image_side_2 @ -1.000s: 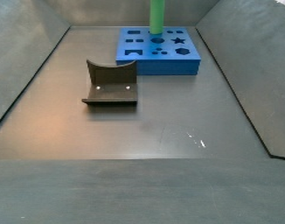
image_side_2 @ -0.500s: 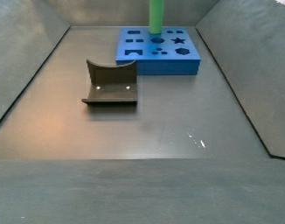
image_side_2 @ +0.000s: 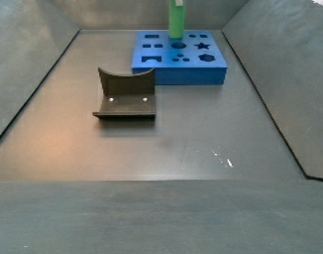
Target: Insert the oval object.
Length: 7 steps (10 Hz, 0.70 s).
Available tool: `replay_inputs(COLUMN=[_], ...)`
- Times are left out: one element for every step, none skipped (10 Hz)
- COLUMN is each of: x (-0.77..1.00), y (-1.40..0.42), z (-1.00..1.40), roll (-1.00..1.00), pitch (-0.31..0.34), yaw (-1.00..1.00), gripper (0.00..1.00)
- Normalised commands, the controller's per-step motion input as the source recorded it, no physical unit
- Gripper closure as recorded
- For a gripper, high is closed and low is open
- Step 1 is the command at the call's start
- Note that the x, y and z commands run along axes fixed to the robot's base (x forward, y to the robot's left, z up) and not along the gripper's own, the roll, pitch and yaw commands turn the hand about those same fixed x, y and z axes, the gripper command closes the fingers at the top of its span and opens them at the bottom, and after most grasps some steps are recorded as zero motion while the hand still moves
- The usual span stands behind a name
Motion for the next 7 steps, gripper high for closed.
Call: replay_inputs(x=[0.11,0.1,0.11,0.08,0.0,0.0,0.0], y=[-0.09,-0.08,-0.07,-0.09,-0.09,0.0,0.0], z=[-0.34,-0.32,-0.31,-0.29,-0.21,-0.09,0.0], roll=[0.01,0.0,0.0,0.0,0.0,-0.02,0.0], pitch=[0.0,0.0,0.0,0.0,-0.003,-0.037,0.0], yaw=[-0.21,-0.2,-0.18,-0.17,-0.15,0.0,0.0], gripper=[1.0,1.0,1.0,1.0,1.0,1.0,1.0])
